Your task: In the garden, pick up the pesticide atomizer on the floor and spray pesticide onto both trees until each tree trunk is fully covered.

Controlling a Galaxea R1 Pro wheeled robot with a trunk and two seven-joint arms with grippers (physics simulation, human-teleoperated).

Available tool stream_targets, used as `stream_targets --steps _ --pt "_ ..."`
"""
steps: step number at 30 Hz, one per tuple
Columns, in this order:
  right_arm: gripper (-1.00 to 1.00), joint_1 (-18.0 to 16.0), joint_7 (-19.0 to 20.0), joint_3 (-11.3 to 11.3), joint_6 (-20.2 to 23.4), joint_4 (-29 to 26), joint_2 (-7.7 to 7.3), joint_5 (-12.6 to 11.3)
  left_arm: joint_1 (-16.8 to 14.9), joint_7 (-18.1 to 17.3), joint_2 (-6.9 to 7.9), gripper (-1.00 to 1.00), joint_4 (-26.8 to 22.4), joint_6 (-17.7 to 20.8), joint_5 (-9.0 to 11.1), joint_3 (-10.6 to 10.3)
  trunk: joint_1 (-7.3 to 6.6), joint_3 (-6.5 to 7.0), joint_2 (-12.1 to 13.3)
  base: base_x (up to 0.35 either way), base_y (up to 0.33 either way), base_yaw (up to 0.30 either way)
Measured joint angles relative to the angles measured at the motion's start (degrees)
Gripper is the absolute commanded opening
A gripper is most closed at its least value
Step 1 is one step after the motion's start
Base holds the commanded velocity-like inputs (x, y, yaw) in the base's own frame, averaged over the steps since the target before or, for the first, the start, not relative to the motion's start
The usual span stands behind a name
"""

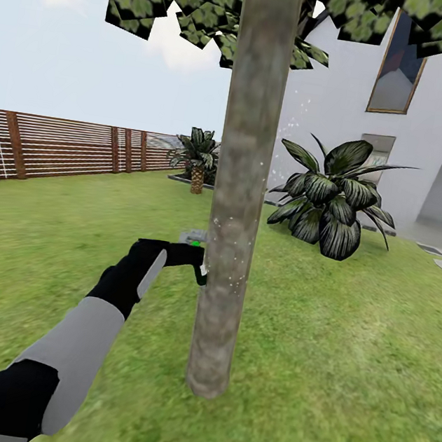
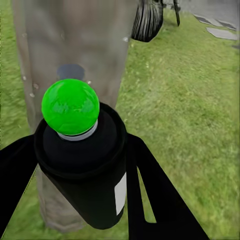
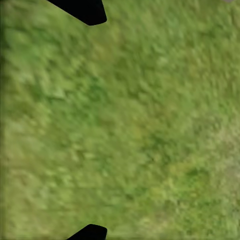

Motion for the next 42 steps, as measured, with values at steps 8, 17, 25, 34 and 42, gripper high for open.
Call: stream_targets --steps 8,17,25,34,42 --pt "1.00 0.00 0.00 0.00 0.00 0.00 0.00 0.01 -6.88 -0.01 0.00 -1.00 -8.50 17.57 4.31 -0.06 0.00 0.01 0.00 0.000 0.000 0.000" --pt "1.00 0.00 0.00 0.00 0.00 0.05 0.00 0.01 -21.88 0.31 0.00 -1.00 -1.60 18.13 8.21 0.04 0.00 0.01 0.01 0.000 0.000 0.000" --pt "1.00 0.00 -0.01 0.00 -0.01 0.06 0.02 0.01 -26.26 0.36 0.01 -1.00 -1.69 18.28 10.15 0.33 0.00 0.00 0.00 0.002 -0.037 0.000" --pt "1.00 0.00 0.00 0.00 0.00 0.08 0.04 0.00 -26.44 0.41 0.00 -1.00 -2.66 18.29 10.83 0.11 0.00 0.00 0.00 0.002 -0.017 0.000" --pt "1.00 0.00 0.00 0.00 0.00 0.09 0.08 0.00 -29.95 0.77 0.01 -1.00 -2.50 18.28 18.02 0.11 0.00 0.00 0.00 0.000 0.000 0.000"
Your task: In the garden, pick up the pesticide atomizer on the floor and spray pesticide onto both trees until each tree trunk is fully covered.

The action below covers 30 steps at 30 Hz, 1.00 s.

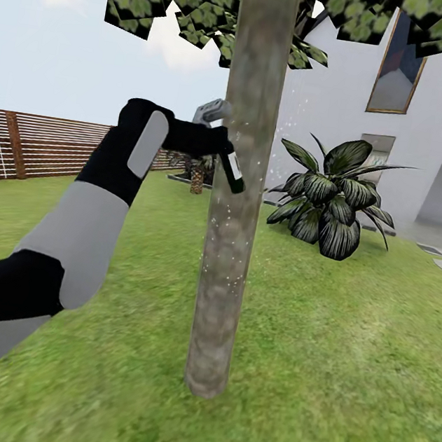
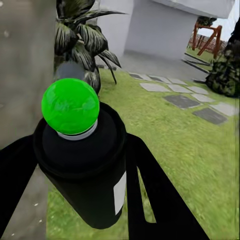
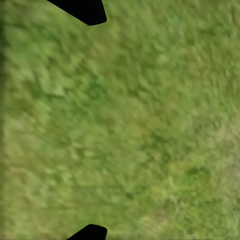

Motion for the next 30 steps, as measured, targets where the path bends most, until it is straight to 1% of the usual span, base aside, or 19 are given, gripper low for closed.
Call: stream_targets --steps 2,4,5,7,8,9,10,11,13,15,20,21,22,23,25,26,27,28,30 --pt "1.00 0.00 0.00 0.00 0.00 0.00 0.00 0.00 -0.16 -0.03 0.00 -1.00 0.67 -0.02 1.12 0.15 0.00 0.00 0.01 0.000 0.000 0.000" --pt "1.00 0.00 0.00 0.00 0.00 0.00 0.00 0.00 -0.21 -0.05 0.00 -1.00 2.73 -0.03 1.48 -0.93 0.00 0.00 0.01 0.000 0.000 0.000" --pt "1.00 0.00 0.00 -0.01 0.00 0.00 0.00 0.00 -0.22 -0.05 0.00 -1.00 5.02 -0.03 1.77 -3.06 0.00 -0.01 0.01 0.000 0.000 0.000" --pt "1.00 0.00 0.00 -0.01 0.00 0.00 0.00 0.00 -0.23 -0.04 -0.01 -1.00 10.71 -0.17 1.83 -8.62 0.01 -0.01 0.01 0.000 0.000 0.000" --pt "1.00 0.00 0.00 0.00 0.00 0.00 0.00 0.00 -0.24 0.00 -0.01 -1.00 13.40 -0.27 1.77 -10.63 0.01 -0.01 0.01 0.000 0.000 0.000" --pt "1.00 0.00 0.00 0.00 0.00 0.00 0.00 0.00 -0.25 0.00 -0.01 -1.00 14.74 -0.32 1.82 -11.36 0.00 -0.01 0.01 0.000 0.000 0.000" --pt "1.00 0.00 0.00 0.00 0.00 0.00 0.00 0.00 -0.25 0.12 -0.01 -1.00 17.78 -0.47 1.96 -12.70 0.01 -0.01 0.01 0.000 0.000 0.000" --pt "1.00 0.00 0.00 0.00 0.00 0.00 0.00 0.00 -0.26 0.07 -0.01 -1.00 19.55 -0.75 1.69 -13.17 0.00 -0.01 0.01 0.000 0.000 0.000" --pt "1.00 0.00 0.00 0.01 0.00 0.00 0.00 0.00 -0.27 0.06 -0.01 -1.00 21.64 -1.33 2.05 -13.58 0.00 0.00 0.01 0.000 0.000 0.000" --pt "1.00 0.00 0.00 0.00 0.00 0.00 0.00 0.00 -0.26 0.03 -0.01 -1.00 24.92 -2.57 1.80 -13.84 0.00 -0.01 0.01 0.000 0.000 0.000" --pt "1.00 0.00 0.00 0.00 0.00 0.00 0.00 0.00 -0.25 -0.20 -0.01 -1.00 34.61 -11.28 1.21 -14.00 0.00 -0.01 0.01 0.000 0.000 0.000" --pt "1.00 0.00 0.00 0.00 0.00 0.00 0.00 0.00 -0.24 -0.27 -0.01 -1.00 37.47 -13.43 0.87 -14.03 0.00 -0.01 0.01 0.000 0.000 0.000" --pt "1.00 0.00 0.00 0.00 0.00 0.00 0.00 0.00 -0.26 -0.28 -0.01 -1.00 38.63 -14.35 1.07 -13.97 0.00 -0.01 0.01 0.000 0.000 0.000" --pt "1.00 0.00 0.00 0.00 0.00 0.00 0.00 0.00 -0.25 -0.32 -0.01 -1.00 40.94 -16.54 0.80 -14.03 0.00 -0.01 0.01 0.000 0.000 0.000" --pt "1.00 0.00 0.00 0.00 0.00 0.00 0.00 0.00 -0.22 -0.29 -0.01 -1.00 45.38 -22.27 0.84 -14.01 0.00 -0.01 0.01 0.000 0.000 0.000" --pt "1.00 0.00 0.00 0.00 0.00 0.00 0.00 0.00 0.19 -0.31 -0.01 -1.00 47.17 -26.58 0.70 -13.94 0.00 -0.01 0.01 0.000 0.000 0.000" --pt "1.00 0.00 0.00 0.00 0.00 0.00 0.00 0.00 0.62 -0.32 -0.01 -1.00 47.59 -27.85 0.79 -13.86 0.00 -0.01 0.01 0.000 0.000 0.000" --pt "1.00 0.00 0.00 0.00 0.00 0.00 0.00 0.00 1.88 -0.31 -0.01 -1.00 48.18 -29.87 0.63 -13.92 0.00 -0.02 0.01 0.000 0.000 0.000" --pt "1.00 0.00 0.00 -0.01 0.00 0.00 0.00 -0.01 5.46 -0.31 -0.01 -1.00 48.78 -34.03 0.50 -14.07 0.01 -0.02 0.01 0.000 0.000 0.000"
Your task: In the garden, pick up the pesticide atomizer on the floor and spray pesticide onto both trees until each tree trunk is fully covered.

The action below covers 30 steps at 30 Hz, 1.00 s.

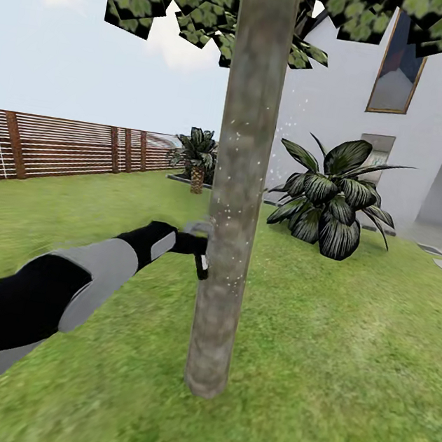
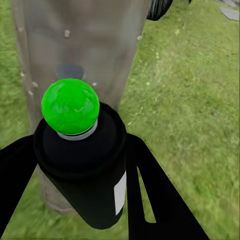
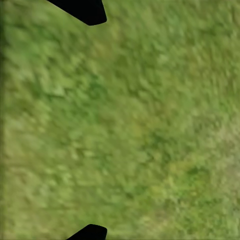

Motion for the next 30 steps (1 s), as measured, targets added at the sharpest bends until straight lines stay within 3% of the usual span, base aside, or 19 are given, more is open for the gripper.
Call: stream_targets --steps 1,3,6,11,18,30 --pt "1.00 0.00 0.00 0.00 0.00 0.00 0.00 0.00 3.10 -0.01 0.00 -1.00 0.15 -4.16 0.17 0.28 -0.01 0.01 -0.01 0.000 0.000 0.000" --pt "1.00 0.00 0.00 0.00 0.00 0.00 0.00 0.00 6.73 -0.05 0.00 -1.00 0.25 -8.63 0.13 0.20 -0.01 0.01 -0.01 0.000 0.000 0.000" --pt "1.00 0.00 0.02 0.00 0.00 0.00 0.00 0.00 14.78 -0.05 0.00 -1.00 0.35 -15.44 0.06 0.02 -0.01 0.01 -0.01 0.000 0.000 0.000" --pt "1.00 0.00 0.08 0.00 0.00 0.00 0.00 0.00 22.79 -0.02 0.01 -1.00 0.38 -20.25 -0.07 -0.14 0.00 0.00 -0.01 0.016 0.024 0.000" --pt "1.00 0.01 0.12 0.00 0.02 -0.02 0.00 0.00 25.29 -0.02 0.00 -1.00 0.30 -21.86 0.10 0.19 -0.02 0.01 -0.01 0.125 0.256 0.000" --pt "1.00 0.01 0.16 0.00 0.05 -0.02 0.00 -0.01 25.46 -0.09 0.00 -1.00 0.31 -21.93 0.05 0.19 -0.04 0.01 -0.02 0.312 0.694 0.000"
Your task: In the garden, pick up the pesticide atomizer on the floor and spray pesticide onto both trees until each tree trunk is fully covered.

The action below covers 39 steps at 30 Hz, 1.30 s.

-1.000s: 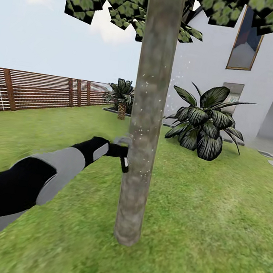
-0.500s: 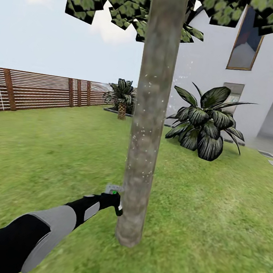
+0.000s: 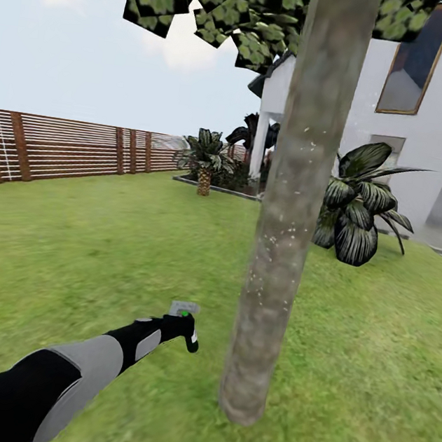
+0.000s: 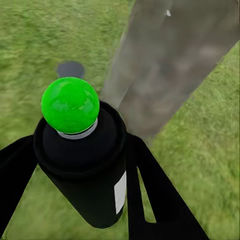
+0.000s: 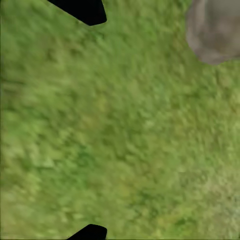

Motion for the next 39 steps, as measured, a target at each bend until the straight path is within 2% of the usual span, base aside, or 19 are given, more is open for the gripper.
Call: stream_targets --steps 11,39 --pt "1.00 0.00 0.00 0.00 0.00 0.00 0.00 0.00 0.00 -0.04 0.00 -1.00 0.00 0.03 -0.04 0.04 0.02 0.00 0.00 0.239 0.700 -0.216" --pt "1.00 0.00 0.00 0.00 0.00 0.00 -0.05 0.00 0.09 -0.13 0.00 -1.00 0.00 0.04 -0.05 -0.17 0.03 -0.12 0.00 0.007 0.700 -0.300"
